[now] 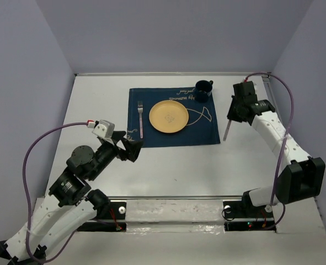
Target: Set the dinner table for one person
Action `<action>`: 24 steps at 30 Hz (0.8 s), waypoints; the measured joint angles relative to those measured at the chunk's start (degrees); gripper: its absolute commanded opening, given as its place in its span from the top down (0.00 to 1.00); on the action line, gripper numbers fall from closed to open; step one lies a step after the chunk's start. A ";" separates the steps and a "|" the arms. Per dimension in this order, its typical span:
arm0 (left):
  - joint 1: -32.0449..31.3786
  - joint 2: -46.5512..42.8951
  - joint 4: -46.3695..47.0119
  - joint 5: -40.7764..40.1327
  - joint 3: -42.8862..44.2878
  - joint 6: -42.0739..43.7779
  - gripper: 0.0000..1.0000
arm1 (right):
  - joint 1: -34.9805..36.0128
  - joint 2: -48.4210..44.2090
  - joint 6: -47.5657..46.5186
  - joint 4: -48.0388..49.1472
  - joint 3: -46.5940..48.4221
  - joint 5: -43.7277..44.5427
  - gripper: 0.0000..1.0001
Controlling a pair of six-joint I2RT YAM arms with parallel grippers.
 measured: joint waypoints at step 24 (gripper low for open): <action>14.91 10.49 -1.62 -8.90 0.00 0.07 0.01 | 12.15 37.03 -12.02 1.36 32.24 -14.49 1.00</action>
